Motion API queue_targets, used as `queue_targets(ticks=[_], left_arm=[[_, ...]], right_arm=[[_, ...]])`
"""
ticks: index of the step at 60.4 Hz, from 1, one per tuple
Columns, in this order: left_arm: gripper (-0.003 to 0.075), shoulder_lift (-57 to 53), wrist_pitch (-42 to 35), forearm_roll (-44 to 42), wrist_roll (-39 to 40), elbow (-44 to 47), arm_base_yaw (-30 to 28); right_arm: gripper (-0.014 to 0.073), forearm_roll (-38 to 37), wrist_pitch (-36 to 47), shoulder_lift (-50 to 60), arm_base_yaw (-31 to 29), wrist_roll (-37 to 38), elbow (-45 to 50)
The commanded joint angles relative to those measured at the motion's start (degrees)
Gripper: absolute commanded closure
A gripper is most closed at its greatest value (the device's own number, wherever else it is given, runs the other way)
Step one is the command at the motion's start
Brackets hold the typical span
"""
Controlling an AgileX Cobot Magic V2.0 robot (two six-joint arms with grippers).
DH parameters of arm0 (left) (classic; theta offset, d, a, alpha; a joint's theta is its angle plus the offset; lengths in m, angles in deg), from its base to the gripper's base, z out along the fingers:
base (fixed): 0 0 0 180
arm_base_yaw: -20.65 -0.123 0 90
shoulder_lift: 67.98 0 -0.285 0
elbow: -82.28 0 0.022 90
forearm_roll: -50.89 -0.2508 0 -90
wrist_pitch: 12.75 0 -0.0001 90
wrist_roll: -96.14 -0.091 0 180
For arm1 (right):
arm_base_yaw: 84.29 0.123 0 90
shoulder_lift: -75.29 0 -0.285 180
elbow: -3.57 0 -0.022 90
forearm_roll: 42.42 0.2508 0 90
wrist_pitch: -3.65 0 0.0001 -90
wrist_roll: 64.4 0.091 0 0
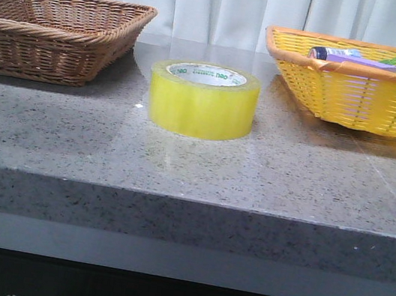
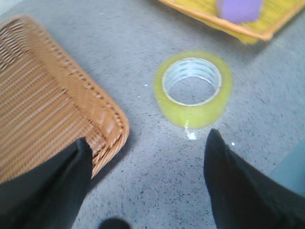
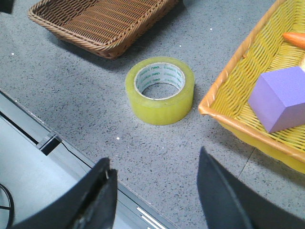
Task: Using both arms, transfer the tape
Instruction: 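Move the left gripper toward the tape roll on the table, then lower the left gripper into the tape roll and grasp it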
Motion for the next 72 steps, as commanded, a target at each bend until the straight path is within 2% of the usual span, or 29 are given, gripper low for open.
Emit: queue_targets(ticks=[1, 15, 24, 55, 72], left_arm=[[0.0230, 2.5, -0.7, 0.7, -5.3, -4.9, 2.3], [0.0230, 13.1, 7.1, 0.7, -13.0, -13.3, 6.3], [0.0230, 19.2, 9.5, 0.9, -16.9, -17.0, 7.5], [0.0230, 34.0, 9.5, 6.8, -23.5, -20.4, 7.8], [0.0230, 38.8, 4.6, 6.9, -24.5, -20.4, 7.8]], right_arm=[[0.0180, 0.6, 4.2, 0.3, -0.1, 0.0, -1.5], [0.0180, 0.6, 4.2, 0.3, -0.1, 0.0, -1.5], [0.0180, 0.6, 4.2, 0.3, -0.1, 0.0, -1.5], [0.0180, 0.6, 4.2, 0.3, -0.1, 0.0, -1.5], [0.0180, 0.6, 4.2, 0.3, -0.1, 0.0, -1.5]])
